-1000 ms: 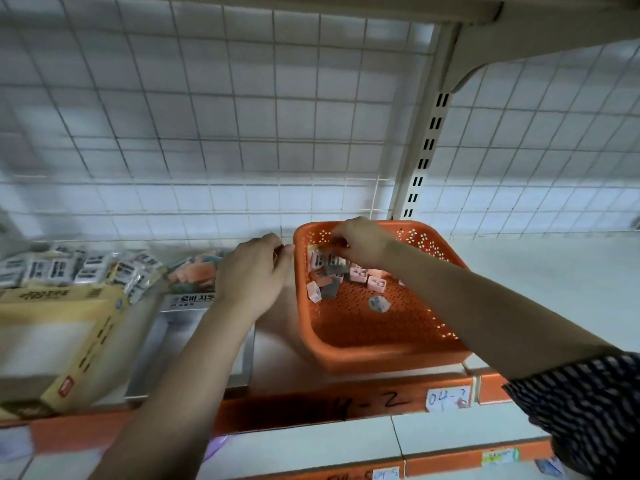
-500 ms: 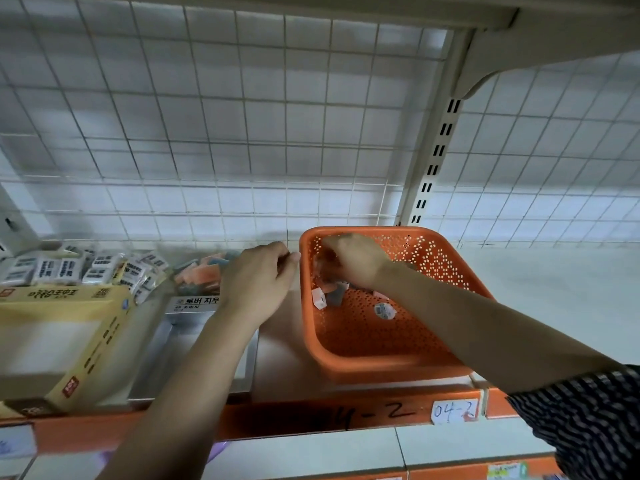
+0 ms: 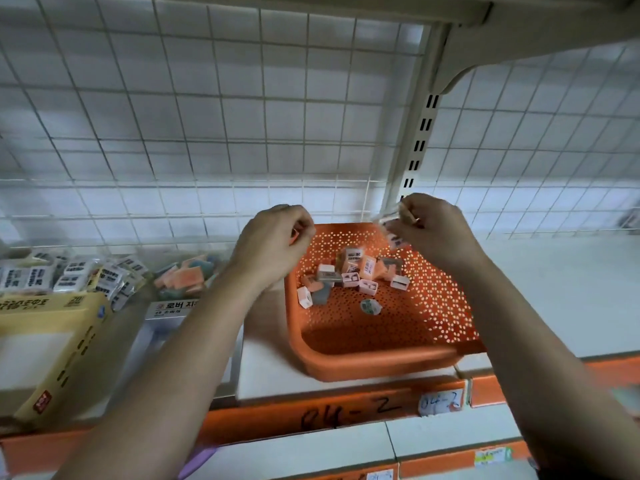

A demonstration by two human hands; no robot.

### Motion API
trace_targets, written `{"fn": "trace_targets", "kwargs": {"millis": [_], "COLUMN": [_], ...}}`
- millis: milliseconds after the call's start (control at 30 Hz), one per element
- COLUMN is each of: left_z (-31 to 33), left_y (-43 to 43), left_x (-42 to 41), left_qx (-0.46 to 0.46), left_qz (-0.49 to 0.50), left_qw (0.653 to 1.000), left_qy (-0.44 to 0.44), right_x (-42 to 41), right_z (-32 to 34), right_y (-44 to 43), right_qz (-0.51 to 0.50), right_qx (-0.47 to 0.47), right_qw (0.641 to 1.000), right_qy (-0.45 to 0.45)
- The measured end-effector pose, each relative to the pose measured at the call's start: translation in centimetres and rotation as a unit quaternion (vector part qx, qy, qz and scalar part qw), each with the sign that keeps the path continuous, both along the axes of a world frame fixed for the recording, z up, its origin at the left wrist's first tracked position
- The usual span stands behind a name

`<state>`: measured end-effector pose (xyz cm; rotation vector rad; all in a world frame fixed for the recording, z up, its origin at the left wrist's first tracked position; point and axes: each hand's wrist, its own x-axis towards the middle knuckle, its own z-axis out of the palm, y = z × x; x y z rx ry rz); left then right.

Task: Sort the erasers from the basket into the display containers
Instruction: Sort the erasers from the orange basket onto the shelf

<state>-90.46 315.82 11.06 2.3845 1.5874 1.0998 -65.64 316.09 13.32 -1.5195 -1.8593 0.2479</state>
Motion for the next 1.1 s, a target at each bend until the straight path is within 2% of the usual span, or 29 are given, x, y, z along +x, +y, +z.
{"fn": "trace_targets", "kwargs": {"millis": [133,300,667,833,933,1033,1100], "left_z": [-0.5,-1.3,-2.1,-2.2,-2.1,-1.4,-0.8], "left_y": [2.9,6.1,6.3,6.1,6.2,5.8,5.2], "left_x": [3.4,6.5,8.5,8.4,7.7,6.4,5.1], "left_qx": [-0.067,-0.100,-0.078,-0.065,-0.089,-0.109,-0.110], "left_qz": [-0.090,-0.112,-0.076,-0.077,-0.077,-0.075,-0.067], "left_qw": [0.992,0.971,0.948,0.940,0.949,0.982,0.991], "left_qy": [0.062,0.185,0.300,0.324,0.291,0.138,0.025], "right_x": [1.8,2.5,2.1,2.0,2.1,2.0,1.3], "right_z": [-2.7,-3.4,-3.5,-3.4,-3.1,-2.4,-1.5], "right_y": [-2.1,-3.3,-3.6,-3.6,-3.8,-3.9,-3.9], "right_qz": [-0.067,-0.100,-0.088,-0.086,-0.088,-0.087,-0.080], "right_qx": [-0.014,-0.014,-0.047,-0.052,-0.053,-0.036,-0.027], "right_qw": [0.995,0.985,0.984,0.985,0.981,0.981,0.981], "right_qy": [0.078,0.142,0.148,0.141,0.161,0.172,0.175]}}
